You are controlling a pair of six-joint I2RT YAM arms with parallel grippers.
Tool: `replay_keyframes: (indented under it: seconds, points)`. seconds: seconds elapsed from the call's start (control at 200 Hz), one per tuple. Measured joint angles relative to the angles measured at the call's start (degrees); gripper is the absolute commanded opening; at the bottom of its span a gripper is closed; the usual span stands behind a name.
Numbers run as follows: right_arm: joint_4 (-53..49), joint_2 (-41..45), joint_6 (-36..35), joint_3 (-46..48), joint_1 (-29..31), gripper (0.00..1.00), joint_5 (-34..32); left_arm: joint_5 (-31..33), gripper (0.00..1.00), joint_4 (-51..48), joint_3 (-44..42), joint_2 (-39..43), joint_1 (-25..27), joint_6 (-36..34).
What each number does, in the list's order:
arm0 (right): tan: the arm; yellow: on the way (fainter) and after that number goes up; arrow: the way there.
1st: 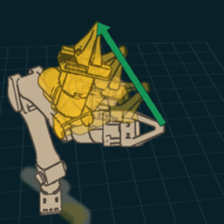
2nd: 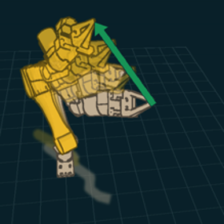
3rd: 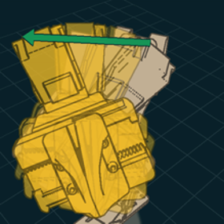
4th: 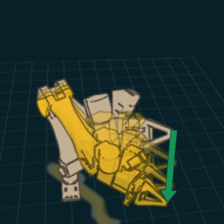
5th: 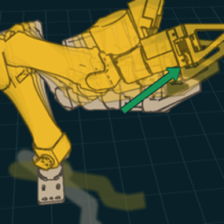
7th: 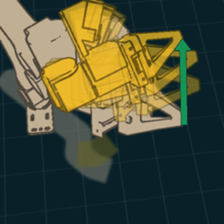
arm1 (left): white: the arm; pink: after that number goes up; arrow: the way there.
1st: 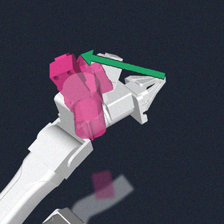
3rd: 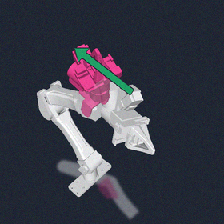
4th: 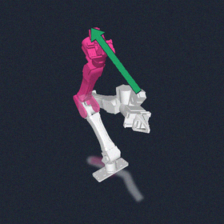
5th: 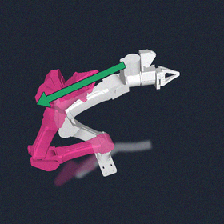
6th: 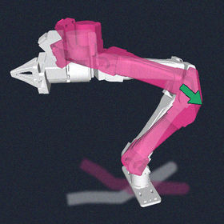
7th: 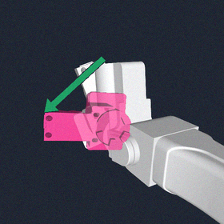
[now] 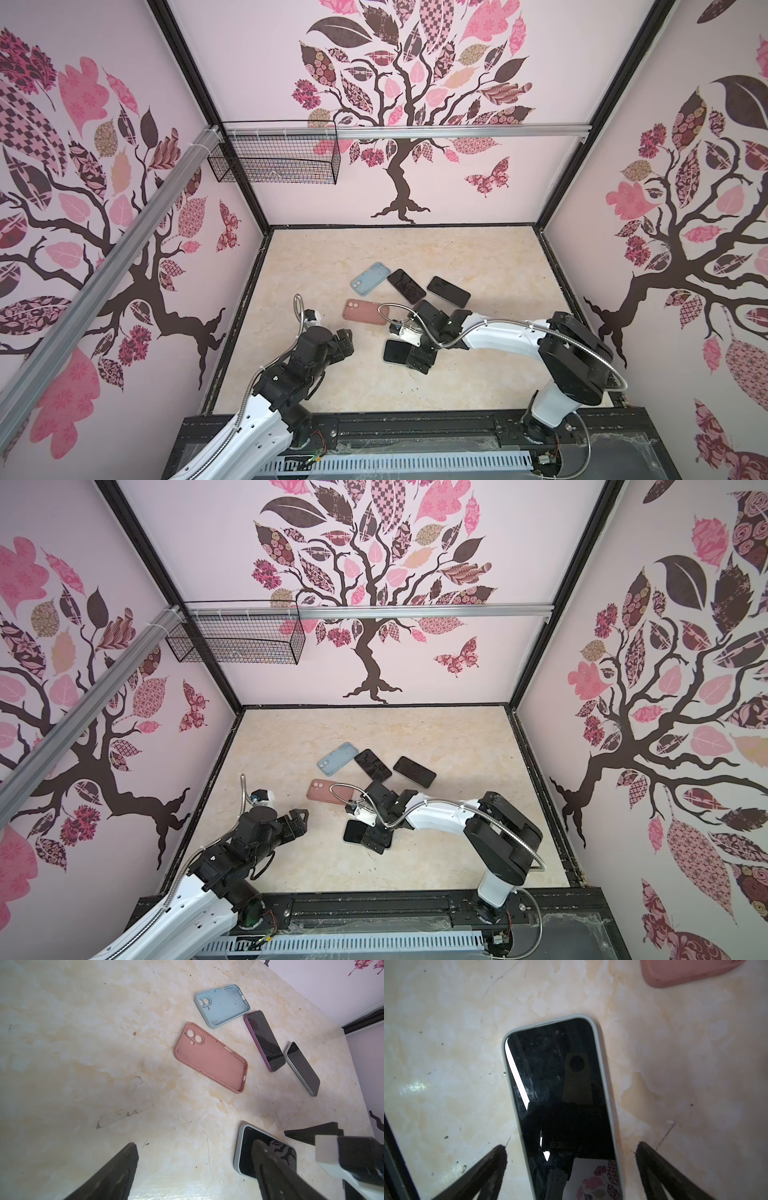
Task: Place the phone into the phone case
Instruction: 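Open both grippers and lift them off the cased phone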
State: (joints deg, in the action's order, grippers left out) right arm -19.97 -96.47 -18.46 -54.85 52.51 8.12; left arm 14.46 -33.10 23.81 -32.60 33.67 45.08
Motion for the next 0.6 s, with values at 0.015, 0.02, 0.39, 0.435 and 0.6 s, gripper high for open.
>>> replay_keyframes:
  seconds: [0.015,0.02,0.39,0.435,0.6]
  points:
    - [0.0,-0.2,-0.04,-0.04,0.04,1.0,0.0,0.11,0.89,-0.13,0.0,0.02,0.0,0.0]
    - [0.0,-0.24,-0.04,-0.07,0.07,1.0,-0.02,0.15,0.89,-0.17,0.0,0.04,0.0,-0.02]
    - [-0.5,-3.72,-1.09,-1.33,1.33,0.98,-3.08,1.36,0.89,-2.01,0.0,1.84,0.0,-0.02]
    - [-0.57,-4.17,-1.07,-1.84,1.51,0.96,-3.37,1.55,0.89,-2.19,0.0,1.92,0.0,-0.02]
    - [-1.75,-5.86,-0.66,-4.11,2.19,0.87,-4.13,2.03,0.89,-2.54,0.0,1.97,0.0,-0.07]
